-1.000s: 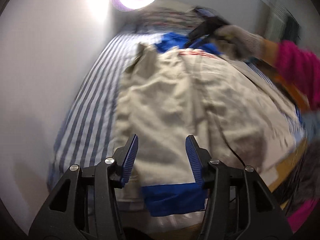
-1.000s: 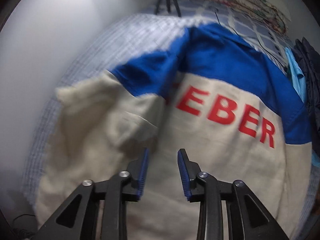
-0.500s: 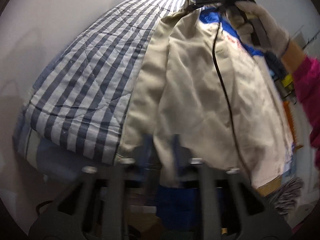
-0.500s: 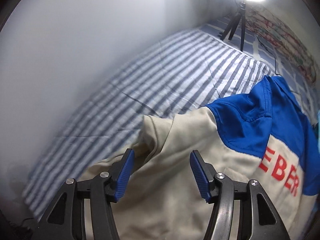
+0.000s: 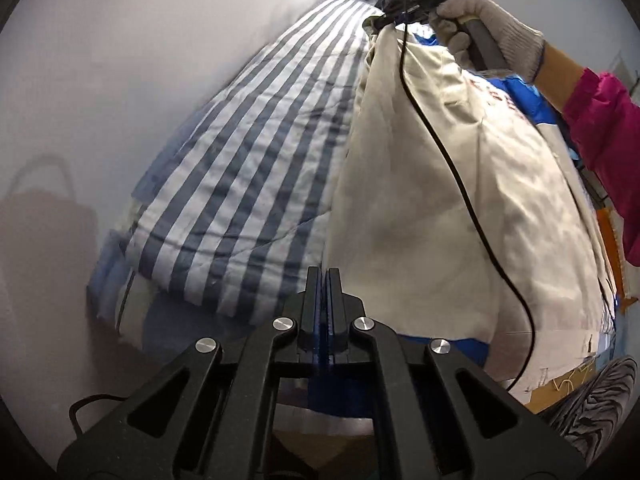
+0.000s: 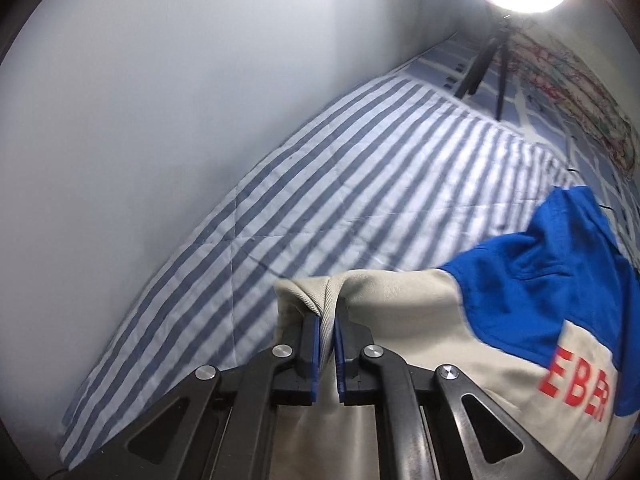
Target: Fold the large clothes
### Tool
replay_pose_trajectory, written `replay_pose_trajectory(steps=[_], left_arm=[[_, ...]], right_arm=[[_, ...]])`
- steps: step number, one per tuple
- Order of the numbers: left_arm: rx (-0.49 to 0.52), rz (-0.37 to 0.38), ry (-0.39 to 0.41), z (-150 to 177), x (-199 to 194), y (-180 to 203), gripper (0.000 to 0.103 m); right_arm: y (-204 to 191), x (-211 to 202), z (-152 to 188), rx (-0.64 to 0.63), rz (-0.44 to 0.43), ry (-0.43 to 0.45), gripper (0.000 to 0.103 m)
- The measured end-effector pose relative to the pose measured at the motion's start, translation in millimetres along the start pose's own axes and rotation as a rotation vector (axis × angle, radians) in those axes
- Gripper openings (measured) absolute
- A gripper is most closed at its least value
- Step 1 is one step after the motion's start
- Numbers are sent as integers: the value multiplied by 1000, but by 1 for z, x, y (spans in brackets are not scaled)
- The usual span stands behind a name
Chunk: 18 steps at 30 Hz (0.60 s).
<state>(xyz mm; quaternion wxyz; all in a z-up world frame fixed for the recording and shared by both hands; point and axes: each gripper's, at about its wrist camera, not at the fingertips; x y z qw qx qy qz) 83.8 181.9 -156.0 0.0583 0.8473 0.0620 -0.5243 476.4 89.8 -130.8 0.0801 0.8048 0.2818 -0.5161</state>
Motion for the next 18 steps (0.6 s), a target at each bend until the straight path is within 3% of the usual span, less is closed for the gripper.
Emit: replay_pose_trajectory(steps=[5,8,9,11,14,18], left_arm=[[26,-63,31,-2,-3,3,0],[15,-75,40,-3,-5,-1,0],[7,-72,46,-4,-8,-2,0],[-28,-72,77,-6,-17,-9,0],[-80,-10,153,-9,-36,-19,0],[32,71,169,0,-44,8,0]], right_arm=[[0,48,3,7,30,-21,4],[12,49,3,55,-25,19,9],[15,44,2,59,-53,27,11],[21,26,3,87,-96,58,30],[27,-19,17,85,-174,135,31],[43,-68,59,79,-238,188,32]])
Point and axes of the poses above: each gripper's, at about its wrist camera, not at the fingertips, and x roughly the way its jaws point, y to its right, z to its underside, and after that the axes turned 12 degrees about -z, right-handed
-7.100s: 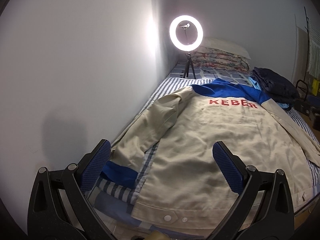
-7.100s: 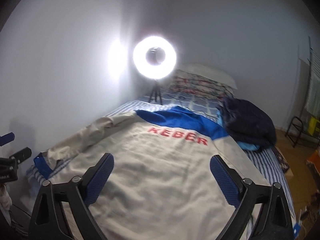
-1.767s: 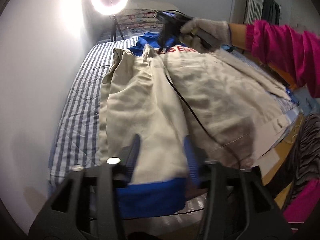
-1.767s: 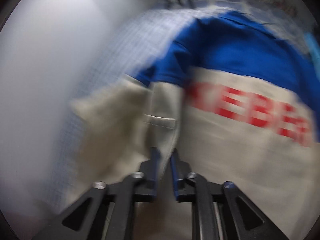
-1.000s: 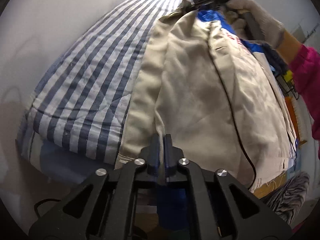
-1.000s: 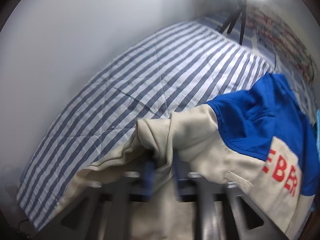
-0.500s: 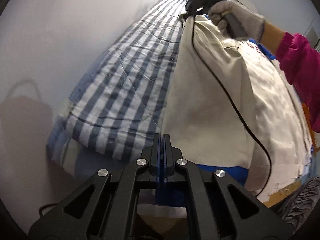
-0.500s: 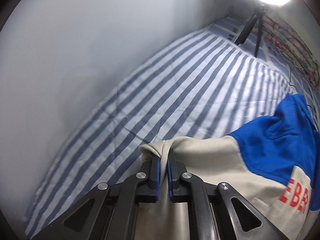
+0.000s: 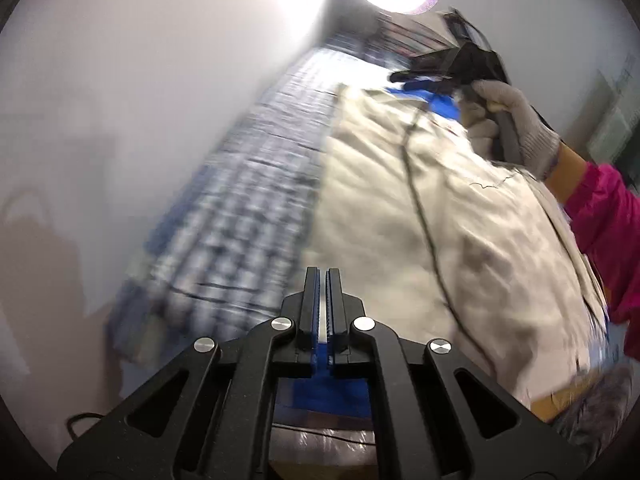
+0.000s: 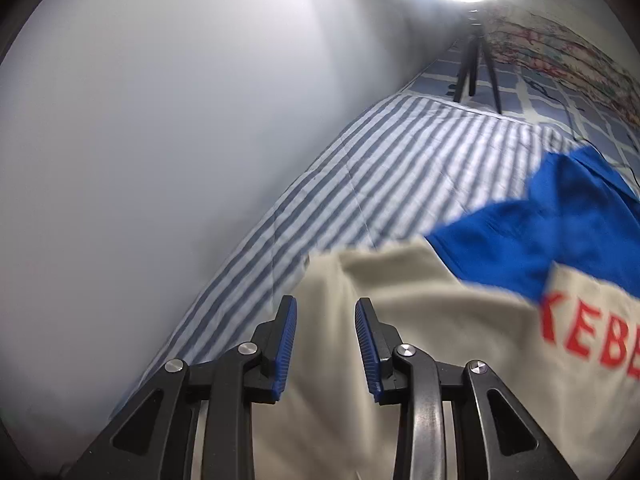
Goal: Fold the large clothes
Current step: 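Open both tools and release the folded jacket side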
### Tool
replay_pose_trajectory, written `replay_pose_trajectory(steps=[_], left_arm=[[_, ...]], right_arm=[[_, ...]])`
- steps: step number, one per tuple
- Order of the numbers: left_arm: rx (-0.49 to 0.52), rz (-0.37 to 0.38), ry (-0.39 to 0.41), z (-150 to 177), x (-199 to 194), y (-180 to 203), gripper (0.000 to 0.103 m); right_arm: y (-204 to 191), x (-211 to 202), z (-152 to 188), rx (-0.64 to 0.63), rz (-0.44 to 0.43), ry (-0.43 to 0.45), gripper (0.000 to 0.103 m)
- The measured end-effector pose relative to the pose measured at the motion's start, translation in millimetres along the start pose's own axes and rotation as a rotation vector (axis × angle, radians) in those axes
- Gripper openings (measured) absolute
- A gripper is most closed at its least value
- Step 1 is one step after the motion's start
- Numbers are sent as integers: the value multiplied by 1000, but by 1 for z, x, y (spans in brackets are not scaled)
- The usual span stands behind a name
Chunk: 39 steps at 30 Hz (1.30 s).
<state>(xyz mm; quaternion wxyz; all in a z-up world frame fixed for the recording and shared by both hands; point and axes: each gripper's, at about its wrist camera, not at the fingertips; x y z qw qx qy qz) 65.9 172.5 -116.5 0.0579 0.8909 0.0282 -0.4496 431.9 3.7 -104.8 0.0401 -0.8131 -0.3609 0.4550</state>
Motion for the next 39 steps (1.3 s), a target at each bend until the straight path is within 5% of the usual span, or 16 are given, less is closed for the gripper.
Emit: replay_pose_trajectory(steps=[6,8,14,20,27,32,34,39], left_arm=[[146,-84,-211,35,44,20,0],[126,-71,-215,38,41,12,0],[97,-66,-135,35,13,-5,0],[-93,-17,-47,8,-6,-51,25],[-187,17,-133,4,18,-57,26],[-155,-42,-178,3,40,-40,31],[-164,-33,-205,4,48,-36,47],[-178,-11,-253,6,55,-25,47]], right_arm=[[51,4,59,118,122,-87,31],[72,5,77,171,124,-100,24],[62,-47,92,181,97,-14,29],[41,-128,129,197,-36,86,37],[-8,-181,217,159,-183,69,55],[-40,-150,265,210,-296,-38,59],[-60,-124,277,217,-346,-100,59],[-85,-89,278,160,-305,-102,58]])
Point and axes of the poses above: each gripper's, at about its wrist camera, not at the fingertips, and x roughly the way its jaws point, y to its right, z to its underside, and after that the axes turned 12 degrees about -z, right-handed
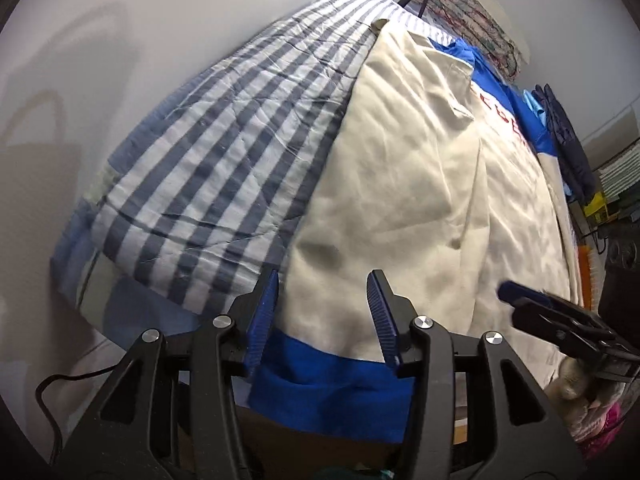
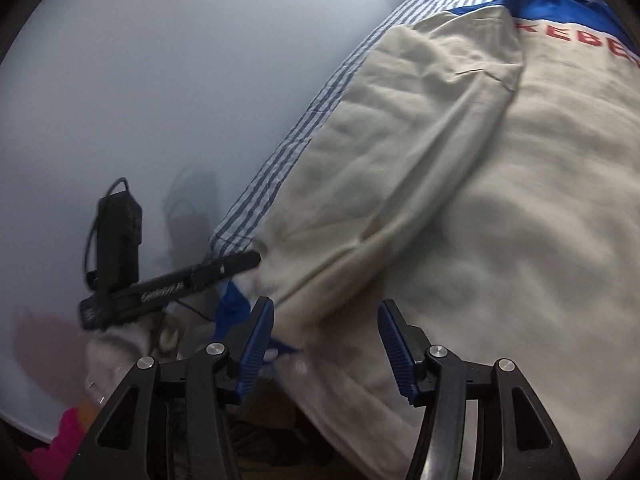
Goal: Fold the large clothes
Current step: 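Open both tools and release the folded jacket side, then grasp the blue sleeve cuff again with the left tool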
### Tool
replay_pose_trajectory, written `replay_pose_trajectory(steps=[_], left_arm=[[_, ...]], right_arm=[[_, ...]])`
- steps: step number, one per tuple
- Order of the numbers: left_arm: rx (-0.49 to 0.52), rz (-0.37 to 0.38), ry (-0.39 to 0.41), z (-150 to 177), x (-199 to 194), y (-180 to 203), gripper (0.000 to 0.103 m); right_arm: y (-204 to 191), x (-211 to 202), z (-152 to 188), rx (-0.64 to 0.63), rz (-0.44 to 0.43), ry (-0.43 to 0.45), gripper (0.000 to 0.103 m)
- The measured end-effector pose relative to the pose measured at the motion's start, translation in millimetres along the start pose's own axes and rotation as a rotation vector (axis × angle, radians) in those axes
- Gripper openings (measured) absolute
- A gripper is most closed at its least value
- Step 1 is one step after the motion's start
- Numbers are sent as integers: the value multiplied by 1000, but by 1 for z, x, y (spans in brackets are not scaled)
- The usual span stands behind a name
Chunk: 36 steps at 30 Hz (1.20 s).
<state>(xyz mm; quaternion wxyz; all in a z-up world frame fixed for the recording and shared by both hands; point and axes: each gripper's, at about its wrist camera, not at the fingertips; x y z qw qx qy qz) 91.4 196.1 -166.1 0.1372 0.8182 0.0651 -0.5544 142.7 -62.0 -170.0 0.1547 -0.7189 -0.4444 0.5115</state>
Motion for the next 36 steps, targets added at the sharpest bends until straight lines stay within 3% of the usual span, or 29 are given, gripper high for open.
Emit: replay_pose_trajectory(steps=[3,5,9,12,14,15,18,24,29,33,36], left_arm=[[36,-45,-12,3,8,8,47],[67,-63,-9,5,11,12,47],[0,-6,-16,0,16,1,47],[-43,32,-21,-3,18,-6,47],[-14,13,-6,-3,18,0,31],[6,11,-4,-3,17,4,18],[43,2,27,-1,10,12,5],[72,81,124,3,-25,13,4],[110,55,144,1,-28,25,3],[191,56,213,4,-45,43,3],[249,53,249,9,-53,62,3]], right_arm=[[5,21,-10,-12,33,-2,57],[13,39,-6,-10,66,-62,45],[9,44,8,-78,120,-122,39],[7,36,12,-77,98,-122,37],[7,33,16,-75,95,-122,36],[7,32,18,-81,98,-125,35],[5,30,22,-98,113,-133,32],[1,28,21,-102,117,-141,31],[4,10,8,-79,94,-70,37],[11,-21,-19,-26,70,47,42],[16,-42,-44,6,67,136,52]])
Point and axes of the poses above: each gripper's, at about its wrist camera, not at the fingertips, and x roughly the way its jaws point, y to its right, z to its underside, and after that the axes turned 12 degrees about -z, right-handed
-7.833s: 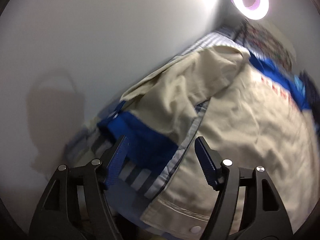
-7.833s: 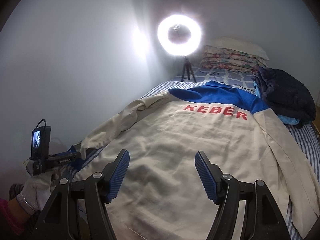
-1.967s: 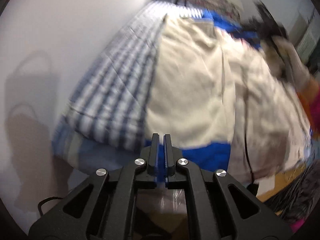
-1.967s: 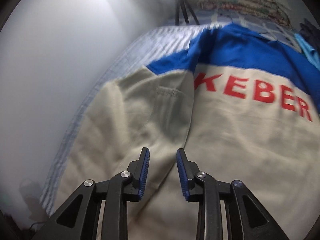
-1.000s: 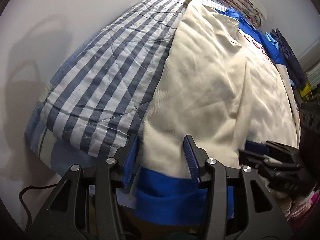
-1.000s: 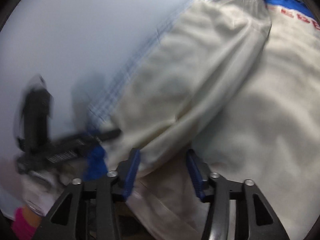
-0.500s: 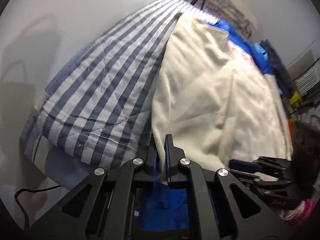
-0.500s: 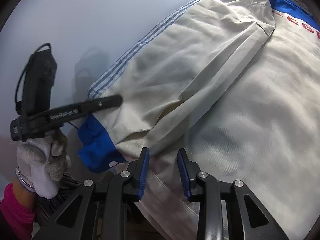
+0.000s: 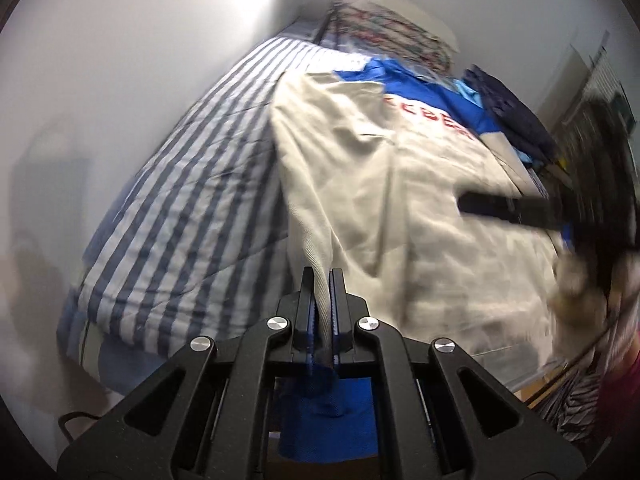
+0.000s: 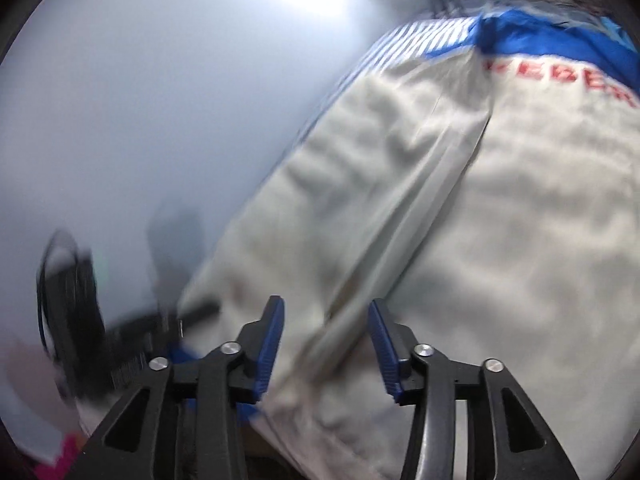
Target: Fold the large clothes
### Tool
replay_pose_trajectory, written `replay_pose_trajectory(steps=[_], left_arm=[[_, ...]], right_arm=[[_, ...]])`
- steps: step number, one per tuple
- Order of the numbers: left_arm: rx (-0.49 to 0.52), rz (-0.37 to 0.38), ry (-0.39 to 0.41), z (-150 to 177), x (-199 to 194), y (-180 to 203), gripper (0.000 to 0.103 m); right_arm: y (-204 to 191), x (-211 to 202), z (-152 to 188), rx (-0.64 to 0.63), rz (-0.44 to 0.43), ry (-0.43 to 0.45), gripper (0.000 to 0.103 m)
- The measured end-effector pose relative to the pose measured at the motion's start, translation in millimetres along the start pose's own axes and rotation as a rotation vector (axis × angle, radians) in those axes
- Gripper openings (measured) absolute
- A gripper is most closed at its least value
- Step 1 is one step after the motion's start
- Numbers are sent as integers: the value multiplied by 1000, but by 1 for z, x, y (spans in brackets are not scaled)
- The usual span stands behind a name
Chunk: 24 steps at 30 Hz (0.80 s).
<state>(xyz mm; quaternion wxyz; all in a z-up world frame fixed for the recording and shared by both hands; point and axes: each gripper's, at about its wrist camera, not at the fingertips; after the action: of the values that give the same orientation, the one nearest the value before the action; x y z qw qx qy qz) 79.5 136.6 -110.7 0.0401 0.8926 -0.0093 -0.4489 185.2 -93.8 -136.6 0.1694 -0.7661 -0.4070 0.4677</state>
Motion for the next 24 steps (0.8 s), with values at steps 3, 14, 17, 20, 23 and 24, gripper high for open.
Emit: replay_pose_trajectory(steps=[3,14,17,20,23,24], left_arm=[[50,-7,19,-4,-2,18,3],[121,28,23,-4,1,47,3],[140,19,27,-3,2,51,3],[167,7,36,-1,2,57,3],[195,2,37,2,2,66,3],[205,4,39,3,1,68,3]], right_arm=[[-1,-2,-30,11,-38,41,71],[7,76,-111,55,-34,40,69],[15,98,-116,71,-7,13,67],[23,113,-116,74,9,-10,60],[27,118,-114,76,12,-16,45],[26,118,-113,71,6,-24,41]])
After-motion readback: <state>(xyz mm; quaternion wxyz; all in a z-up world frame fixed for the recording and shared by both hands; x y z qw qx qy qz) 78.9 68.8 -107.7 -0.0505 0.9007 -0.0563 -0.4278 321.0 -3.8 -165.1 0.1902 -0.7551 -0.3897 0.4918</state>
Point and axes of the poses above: each gripper's, at about its wrist camera, not at the fingertips, and x roughly the way its jaws point, y to its right, z to its underside, and after that the axes turned 12 degrees about -z, right-handed
